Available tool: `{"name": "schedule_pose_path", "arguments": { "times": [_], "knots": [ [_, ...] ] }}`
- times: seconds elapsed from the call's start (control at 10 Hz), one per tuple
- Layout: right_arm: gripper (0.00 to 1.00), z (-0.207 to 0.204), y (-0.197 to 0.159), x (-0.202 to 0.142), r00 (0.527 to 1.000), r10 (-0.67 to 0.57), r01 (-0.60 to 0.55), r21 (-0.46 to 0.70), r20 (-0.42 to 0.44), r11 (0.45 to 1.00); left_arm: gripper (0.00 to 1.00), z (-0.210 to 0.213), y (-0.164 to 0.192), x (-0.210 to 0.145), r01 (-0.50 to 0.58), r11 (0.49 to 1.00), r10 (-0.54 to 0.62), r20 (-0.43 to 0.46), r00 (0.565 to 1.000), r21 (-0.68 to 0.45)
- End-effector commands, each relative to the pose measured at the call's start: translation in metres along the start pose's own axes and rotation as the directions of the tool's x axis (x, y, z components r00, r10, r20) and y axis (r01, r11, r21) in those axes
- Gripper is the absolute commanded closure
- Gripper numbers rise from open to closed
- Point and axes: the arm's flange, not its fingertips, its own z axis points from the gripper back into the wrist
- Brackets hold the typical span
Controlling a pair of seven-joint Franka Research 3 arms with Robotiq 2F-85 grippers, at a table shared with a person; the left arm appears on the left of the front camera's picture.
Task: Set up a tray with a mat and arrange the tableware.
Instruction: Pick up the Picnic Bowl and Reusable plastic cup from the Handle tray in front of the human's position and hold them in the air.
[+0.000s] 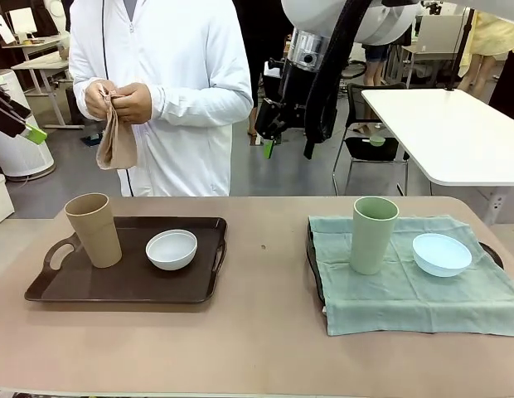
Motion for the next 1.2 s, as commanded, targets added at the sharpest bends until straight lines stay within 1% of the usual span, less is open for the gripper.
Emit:
{"name": "schedule_pose_path", "arguments": {
  "times": [0.0,0.1,0.2,0.3,0.4,0.5,0.6,0.7,0.8,0.9,1.0,1.1],
  "knots": [
    [0.0,0.003,-0.018,-0.006,0.999,-0.032,0.032,0.003,0.006,0.999,0.0,-0.01,0.003,-0.002,-0.024,0.998,0.028,0.06,0.998,-0.053],
    [0.0,0.003,-0.018,-0.006,0.999,-0.032,0.032,0.003,0.006,0.999,0.0,-0.01,0.003,-0.002,-0.024,0.998,0.028,0.06,0.998,-0.053],
    [0.0,0.002,-0.006,0.001,1.0,-0.011,0.011,-0.001,0.004,1.0,0.0,-0.01,0.003,-0.002,-0.024,0.998,0.028,0.06,0.998,-0.053],
    [0.0,-0.017,-0.005,0.007,0.994,-0.108,0.108,-0.017,-0.028,0.994,0.0,-0.006,0.002,-0.002,-0.01,0.999,0.012,0.042,0.999,-0.049],
    [0.0,-0.037,0.021,0.024,0.989,-0.141,0.138,-0.048,-0.051,0.989,0.0,-0.016,0.019,-0.008,0.096,0.976,-0.08,0.088,0.993,-0.193],
    [0.0,-0.044,0.055,0.039,0.992,-0.125,0.123,-0.078,-0.027,0.989,0.0,-0.019,0.035,-0.016,0.162,0.944,-0.137,0.106,0.985,-0.287],
    [0.0,-0.052,0.087,0.052,0.996,-0.081,0.078,-0.1,-0.035,0.992,0.0,-0.017,0.048,-0.029,0.198,0.91,-0.17,0.106,0.98,-0.364],
    [0.0,-0.066,0.114,0.066,0.997,-0.045,0.038,-0.111,-0.06,0.993,0.0,-0.017,0.065,-0.039,0.236,0.883,-0.211,0.105,0.972,-0.407],
    [0.0,-0.084,0.134,0.076,0.996,-0.014,0.005,-0.1,-0.085,0.995,0.0,-0.021,0.082,-0.05,0.247,0.864,-0.234,0.085,0.969,-0.439],
    [0.0,-0.101,0.147,0.084,0.995,0.026,-0.036,-0.099,-0.098,0.994,0.0,-0.025,0.096,-0.056,0.348,0.851,-0.326,0.123,0.937,-0.394],
    [0.0,-0.085,0.122,0.04,0.998,-0.03,0.025,-0.073,-0.059,0.997,0.0,-0.021,0.092,-0.052,0.333,0.918,-0.298,0.183,0.937,-0.213],
    [0.0,-0.085,0.122,0.04,0.998,-0.03,0.025,-0.073,-0.059,0.997,0.0,-0.025,0.069,-0.059,0.266,0.869,-0.24,0.116,0.964,-0.417]
  ]
}}
